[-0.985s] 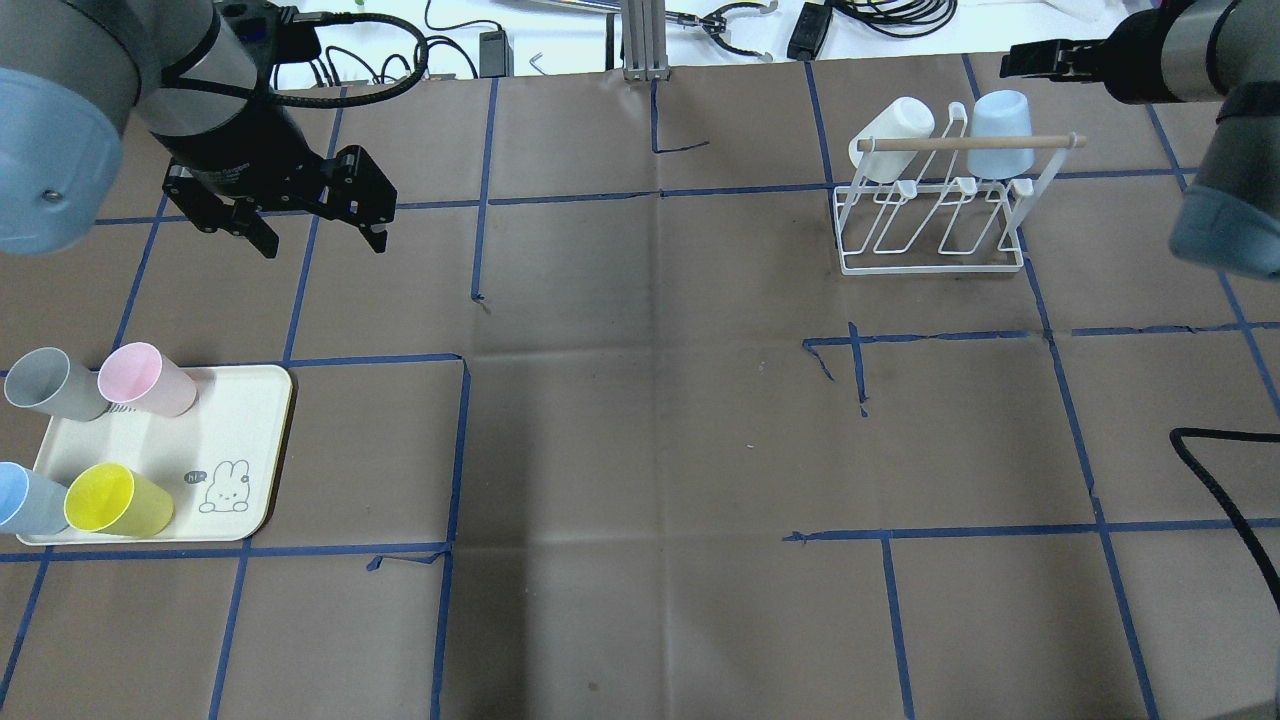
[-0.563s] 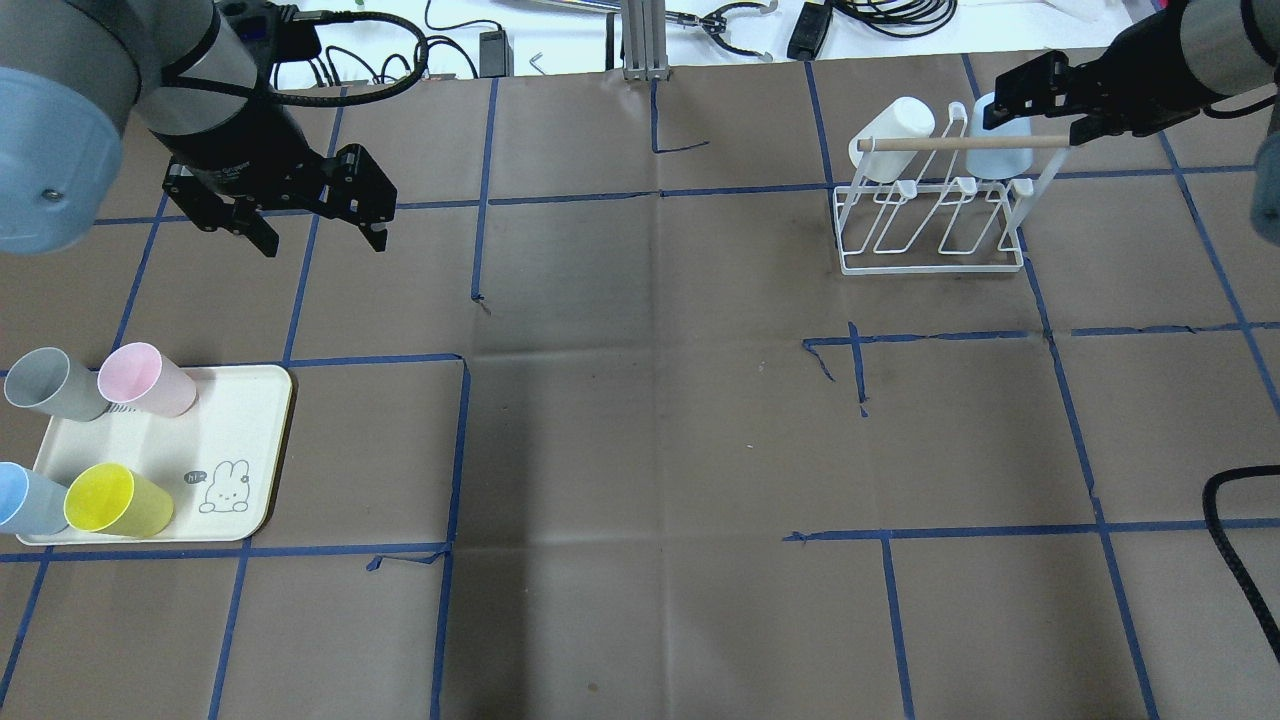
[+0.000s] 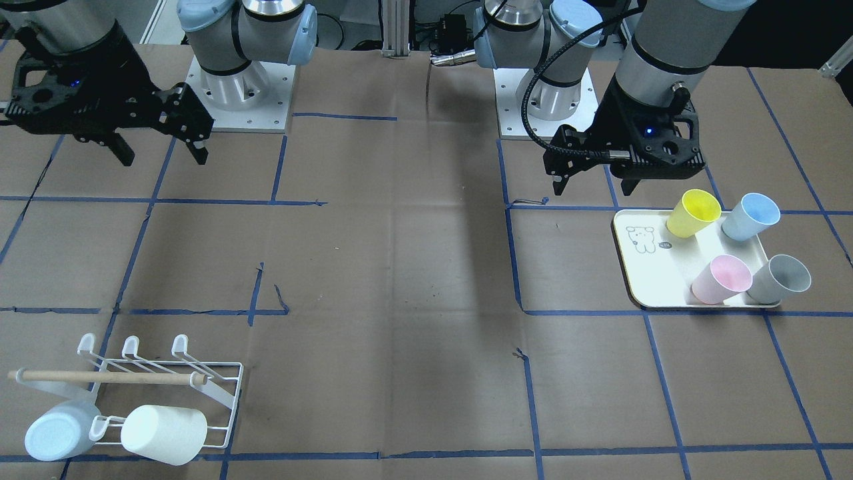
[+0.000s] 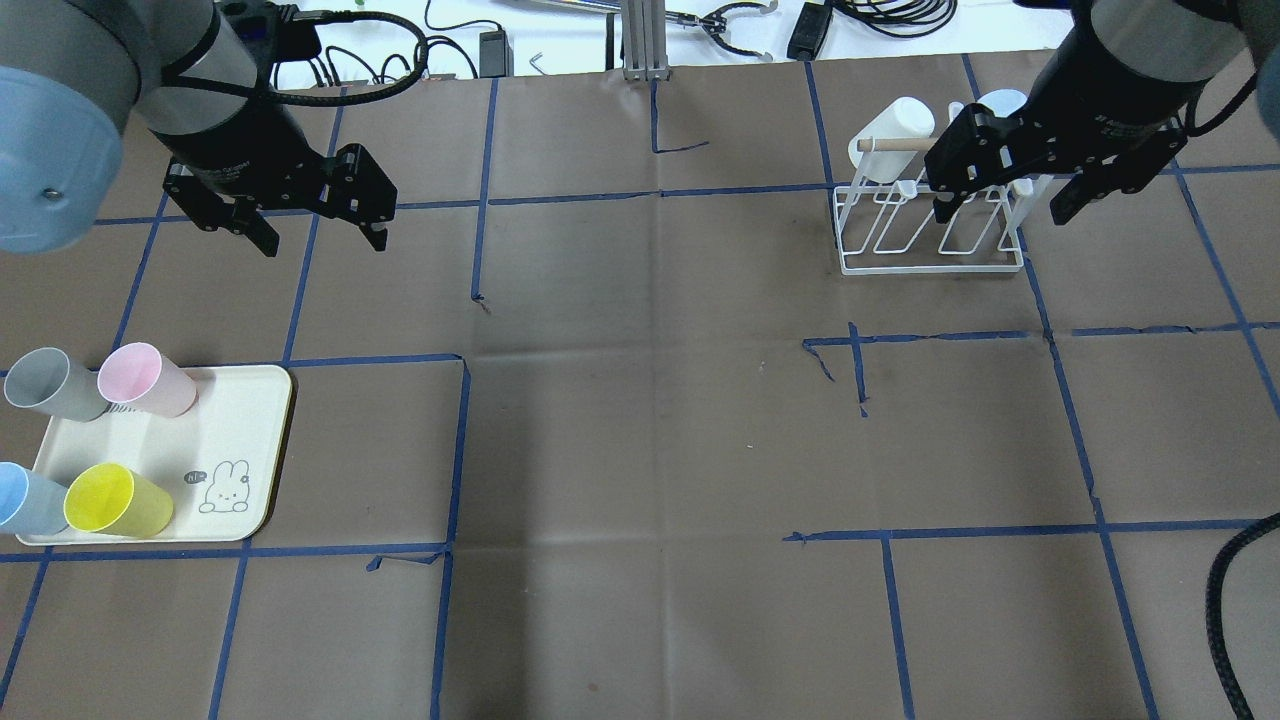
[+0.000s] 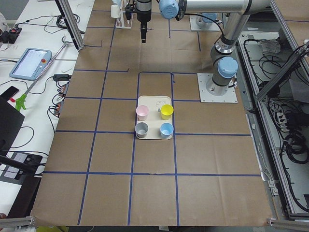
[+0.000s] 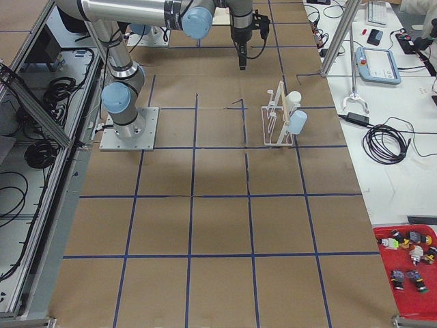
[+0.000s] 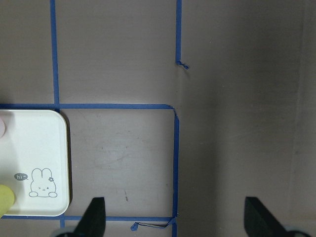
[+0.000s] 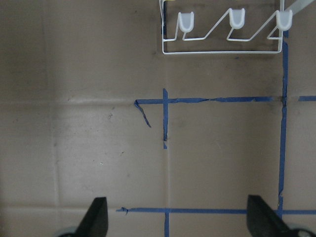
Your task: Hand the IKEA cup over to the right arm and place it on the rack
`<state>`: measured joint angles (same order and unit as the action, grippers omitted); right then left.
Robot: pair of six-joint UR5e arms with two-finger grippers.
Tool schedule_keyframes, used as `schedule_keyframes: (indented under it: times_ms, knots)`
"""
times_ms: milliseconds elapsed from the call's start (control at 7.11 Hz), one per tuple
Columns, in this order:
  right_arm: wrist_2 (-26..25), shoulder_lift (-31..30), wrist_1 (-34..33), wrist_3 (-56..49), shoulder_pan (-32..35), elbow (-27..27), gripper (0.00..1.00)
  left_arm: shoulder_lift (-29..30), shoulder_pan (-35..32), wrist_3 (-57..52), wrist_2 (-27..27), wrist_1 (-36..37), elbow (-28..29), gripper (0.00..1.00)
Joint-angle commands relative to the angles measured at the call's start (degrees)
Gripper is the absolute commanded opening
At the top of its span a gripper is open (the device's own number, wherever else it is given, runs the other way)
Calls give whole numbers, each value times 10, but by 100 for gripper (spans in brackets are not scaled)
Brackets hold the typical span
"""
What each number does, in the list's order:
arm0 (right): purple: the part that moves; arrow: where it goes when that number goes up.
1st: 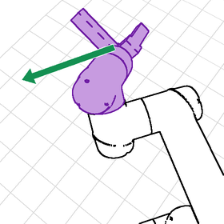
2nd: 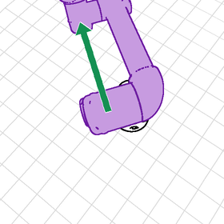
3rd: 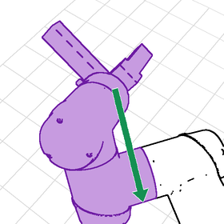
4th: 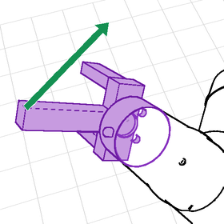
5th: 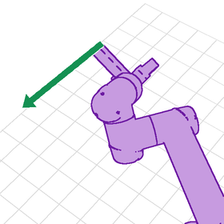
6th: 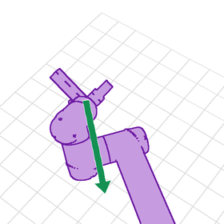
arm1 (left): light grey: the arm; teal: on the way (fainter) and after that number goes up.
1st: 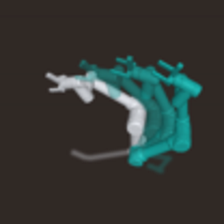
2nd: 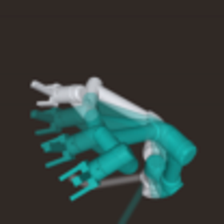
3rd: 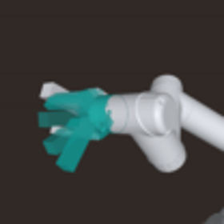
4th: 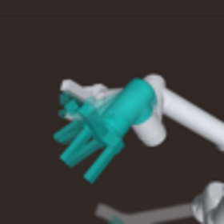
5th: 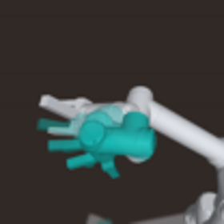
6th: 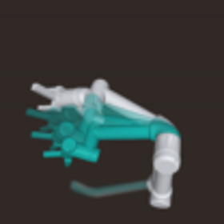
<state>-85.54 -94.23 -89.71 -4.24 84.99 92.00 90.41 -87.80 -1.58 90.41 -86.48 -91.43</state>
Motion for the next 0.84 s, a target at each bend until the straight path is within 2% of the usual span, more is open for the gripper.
schedule_keyframes:
  times_ms: [0,422,704]
  knots:
    - [-5,6,19,13,22,3,100,0,0,0,-2,0,0,99]
    - [-7,8,16,30,68,4,100,0,0,1,-2,0,0,99]
    - [-8,8,12,30,69,4,100,0,0,1,-2,0,0,99]
